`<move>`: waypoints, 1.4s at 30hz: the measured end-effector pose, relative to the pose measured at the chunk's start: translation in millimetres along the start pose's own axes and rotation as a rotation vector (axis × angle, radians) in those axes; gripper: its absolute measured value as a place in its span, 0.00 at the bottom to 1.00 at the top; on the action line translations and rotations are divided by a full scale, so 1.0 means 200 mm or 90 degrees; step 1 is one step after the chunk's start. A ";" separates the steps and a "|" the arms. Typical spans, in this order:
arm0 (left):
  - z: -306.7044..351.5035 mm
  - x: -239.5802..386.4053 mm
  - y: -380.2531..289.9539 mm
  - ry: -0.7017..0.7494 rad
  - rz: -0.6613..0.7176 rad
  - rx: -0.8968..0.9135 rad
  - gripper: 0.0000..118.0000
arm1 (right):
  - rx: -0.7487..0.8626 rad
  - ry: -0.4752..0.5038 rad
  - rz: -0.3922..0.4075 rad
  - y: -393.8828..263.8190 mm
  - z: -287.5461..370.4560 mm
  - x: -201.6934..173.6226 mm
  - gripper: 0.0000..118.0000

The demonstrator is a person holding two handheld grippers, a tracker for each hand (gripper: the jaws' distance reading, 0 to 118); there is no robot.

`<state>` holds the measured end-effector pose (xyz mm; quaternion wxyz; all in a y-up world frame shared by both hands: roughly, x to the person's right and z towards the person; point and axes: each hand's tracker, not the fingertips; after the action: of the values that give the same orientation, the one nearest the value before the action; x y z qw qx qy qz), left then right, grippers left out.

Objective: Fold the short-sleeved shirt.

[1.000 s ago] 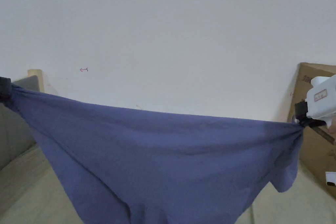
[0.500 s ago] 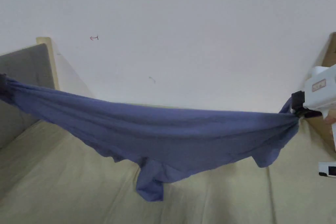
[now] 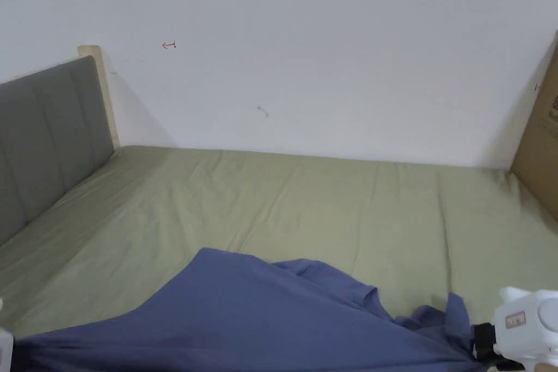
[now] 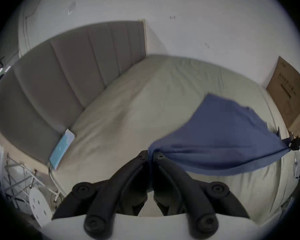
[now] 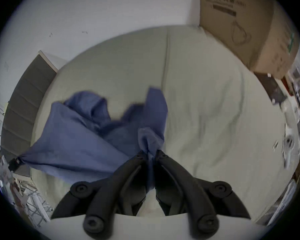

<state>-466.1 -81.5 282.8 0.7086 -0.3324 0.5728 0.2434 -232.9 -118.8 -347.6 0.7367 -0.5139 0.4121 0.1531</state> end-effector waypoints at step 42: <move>0.44 0.37 -0.61 -0.164 -0.032 0.035 0.00 | 0.133 0.001 -0.041 -0.82 0.35 0.23 0.00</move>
<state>-303.1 -99.0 244.8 0.7910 -0.2933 0.4750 0.2503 -67.1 -135.0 -269.8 0.7904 -0.4475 0.4095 0.0851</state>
